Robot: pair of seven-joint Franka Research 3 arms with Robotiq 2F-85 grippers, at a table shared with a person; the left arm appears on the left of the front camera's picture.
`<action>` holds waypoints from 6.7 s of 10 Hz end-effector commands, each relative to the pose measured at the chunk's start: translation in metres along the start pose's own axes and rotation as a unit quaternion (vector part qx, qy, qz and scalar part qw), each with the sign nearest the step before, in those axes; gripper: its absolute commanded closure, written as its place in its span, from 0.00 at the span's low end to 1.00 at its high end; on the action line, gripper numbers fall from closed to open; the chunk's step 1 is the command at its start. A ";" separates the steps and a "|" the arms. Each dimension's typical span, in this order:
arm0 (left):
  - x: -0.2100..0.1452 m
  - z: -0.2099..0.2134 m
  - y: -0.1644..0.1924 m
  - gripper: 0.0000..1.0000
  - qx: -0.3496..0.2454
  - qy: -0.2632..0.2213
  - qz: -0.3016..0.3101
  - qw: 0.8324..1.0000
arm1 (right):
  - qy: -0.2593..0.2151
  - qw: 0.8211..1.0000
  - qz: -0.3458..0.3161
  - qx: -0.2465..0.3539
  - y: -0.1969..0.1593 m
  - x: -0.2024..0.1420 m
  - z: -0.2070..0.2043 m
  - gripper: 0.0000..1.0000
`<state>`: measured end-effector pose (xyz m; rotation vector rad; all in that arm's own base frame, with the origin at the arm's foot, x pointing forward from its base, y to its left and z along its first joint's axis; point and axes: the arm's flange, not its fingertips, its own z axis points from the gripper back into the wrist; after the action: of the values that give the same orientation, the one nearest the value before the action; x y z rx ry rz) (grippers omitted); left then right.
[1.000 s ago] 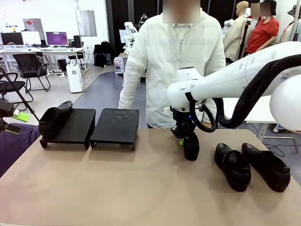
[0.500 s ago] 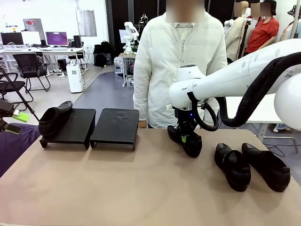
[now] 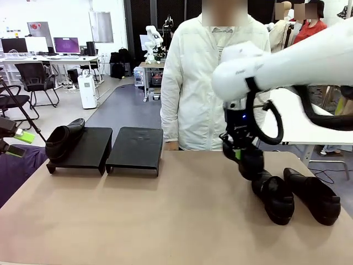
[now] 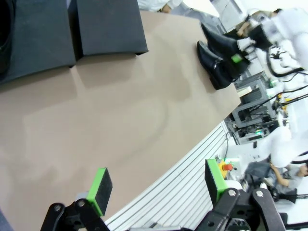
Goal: Organize the shoes by placing them on the stand.
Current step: Pick up one Shoe and place it in the middle of the table, then place the Shoe from the middle of the table onto the Shoes Stand.
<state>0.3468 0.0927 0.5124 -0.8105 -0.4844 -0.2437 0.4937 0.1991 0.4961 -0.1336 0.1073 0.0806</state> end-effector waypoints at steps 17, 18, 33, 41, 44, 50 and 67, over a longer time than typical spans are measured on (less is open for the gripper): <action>-0.002 0.000 0.001 0.00 -0.005 -0.008 -0.010 1.000 | -0.170 0.978 -0.026 0.121 0.226 -0.089 -0.095 1.00; -0.002 0.000 0.001 0.00 -0.005 -0.008 -0.010 1.000 | -0.152 0.981 -0.006 0.117 0.234 -0.084 -0.100 1.00; -0.002 0.000 0.001 0.00 -0.005 -0.008 -0.010 1.000 | -0.088 0.932 0.073 0.343 -0.069 -0.177 0.033 0.00; -0.002 0.000 0.001 0.00 -0.005 -0.008 -0.010 1.000 | -0.101 0.864 -0.019 0.492 -0.237 -0.232 -0.044 0.00; -0.002 0.000 0.001 0.00 -0.005 -0.008 -0.010 1.000 | -0.101 0.864 -0.019 0.492 -0.237 -0.232 -0.044 0.00; -0.002 0.000 0.001 0.00 -0.005 -0.008 -0.010 1.000 | -0.101 0.864 -0.019 0.492 -0.237 -0.232 -0.044 0.00; 0.040 -0.372 -0.198 0.00 0.185 0.233 0.054 0.953 | -0.101 0.864 -0.019 0.492 -0.237 -0.232 -0.044 0.00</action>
<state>0.4196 -0.3145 0.4529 -0.4248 -0.0328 -0.2313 0.2790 -0.0582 0.5066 0.8808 -0.0690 -0.0036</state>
